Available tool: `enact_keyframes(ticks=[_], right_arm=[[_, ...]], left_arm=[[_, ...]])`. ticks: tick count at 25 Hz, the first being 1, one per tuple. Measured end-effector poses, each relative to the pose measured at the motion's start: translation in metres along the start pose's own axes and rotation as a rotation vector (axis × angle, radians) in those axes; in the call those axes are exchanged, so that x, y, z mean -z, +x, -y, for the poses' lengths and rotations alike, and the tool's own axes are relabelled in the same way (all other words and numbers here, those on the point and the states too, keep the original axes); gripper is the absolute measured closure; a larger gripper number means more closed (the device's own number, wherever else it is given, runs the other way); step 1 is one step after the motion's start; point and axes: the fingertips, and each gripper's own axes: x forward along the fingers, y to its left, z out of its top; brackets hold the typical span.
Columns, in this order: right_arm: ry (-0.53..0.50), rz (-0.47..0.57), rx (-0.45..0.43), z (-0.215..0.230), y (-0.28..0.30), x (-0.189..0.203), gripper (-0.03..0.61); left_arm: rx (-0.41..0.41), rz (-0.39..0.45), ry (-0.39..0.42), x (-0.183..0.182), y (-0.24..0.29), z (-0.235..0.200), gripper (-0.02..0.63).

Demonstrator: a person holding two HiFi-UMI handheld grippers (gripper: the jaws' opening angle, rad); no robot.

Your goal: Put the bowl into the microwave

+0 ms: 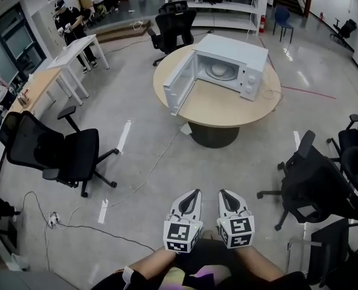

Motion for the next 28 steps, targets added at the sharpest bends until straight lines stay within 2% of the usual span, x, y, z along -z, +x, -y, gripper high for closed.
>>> enact_keyframes(ticks=[6,28], right_arm=[[0.008,0.001,-0.002,0.012,-0.014,0.015,0.561],[0.026,0.057,0.014,0.029,-0.029,0.014,0.563]], left_arm=[[-0.018,0.007,0.001,0.01,-0.001,0.014,0.568],[-0.065,0.024,0.018,0.01,0.0,0.025,0.568]])
